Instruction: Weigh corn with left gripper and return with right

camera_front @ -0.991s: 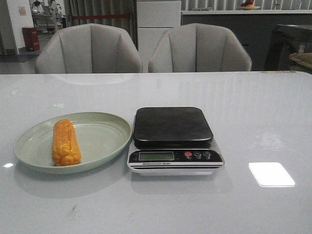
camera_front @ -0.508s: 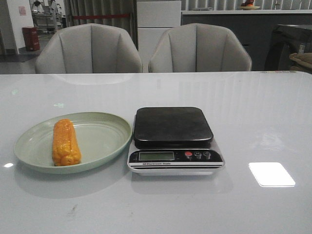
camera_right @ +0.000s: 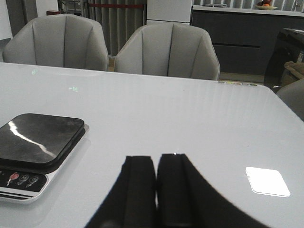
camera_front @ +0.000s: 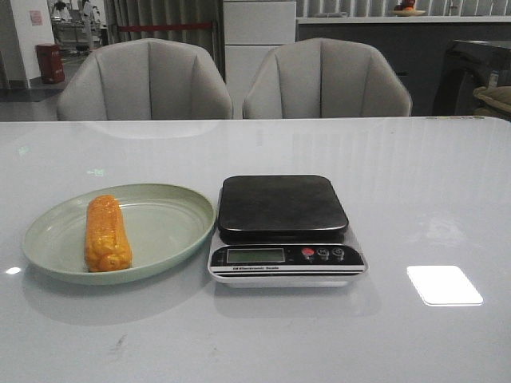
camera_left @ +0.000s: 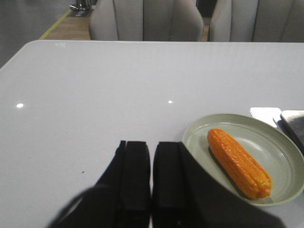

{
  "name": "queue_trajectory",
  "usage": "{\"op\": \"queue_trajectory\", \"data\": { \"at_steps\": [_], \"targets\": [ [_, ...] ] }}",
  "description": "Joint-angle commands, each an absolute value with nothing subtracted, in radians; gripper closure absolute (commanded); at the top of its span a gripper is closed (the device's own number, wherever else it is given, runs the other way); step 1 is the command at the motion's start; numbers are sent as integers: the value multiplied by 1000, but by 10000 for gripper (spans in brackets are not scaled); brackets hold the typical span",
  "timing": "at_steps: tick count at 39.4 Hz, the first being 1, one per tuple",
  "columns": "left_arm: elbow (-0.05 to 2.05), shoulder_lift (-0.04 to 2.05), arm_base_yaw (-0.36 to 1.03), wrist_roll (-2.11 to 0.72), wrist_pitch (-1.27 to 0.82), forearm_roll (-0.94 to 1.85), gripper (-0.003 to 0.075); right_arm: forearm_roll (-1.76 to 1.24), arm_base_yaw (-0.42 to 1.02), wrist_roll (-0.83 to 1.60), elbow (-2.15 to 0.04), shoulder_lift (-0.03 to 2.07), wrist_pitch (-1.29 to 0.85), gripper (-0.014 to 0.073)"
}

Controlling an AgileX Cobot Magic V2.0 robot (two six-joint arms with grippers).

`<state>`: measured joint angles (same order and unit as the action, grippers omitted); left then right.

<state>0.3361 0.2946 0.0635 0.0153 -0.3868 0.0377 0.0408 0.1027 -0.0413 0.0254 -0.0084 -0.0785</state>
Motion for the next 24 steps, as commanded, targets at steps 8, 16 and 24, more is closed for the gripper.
{"op": "queue_trajectory", "data": {
  "at_steps": [8, 16, 24],
  "targets": [
    [342, 350, 153, 22, -305, 46, 516, 53, 107, -33, 36, -29, 9, 424],
    [349, 431, 253, 22, -306, 46, 204, 53, 106, -33, 36, -29, 9, 424],
    [439, 604, 310, 22, -312, 83, 140, 53, 106, -33, 36, -29, 9, 424]
  ]
}}
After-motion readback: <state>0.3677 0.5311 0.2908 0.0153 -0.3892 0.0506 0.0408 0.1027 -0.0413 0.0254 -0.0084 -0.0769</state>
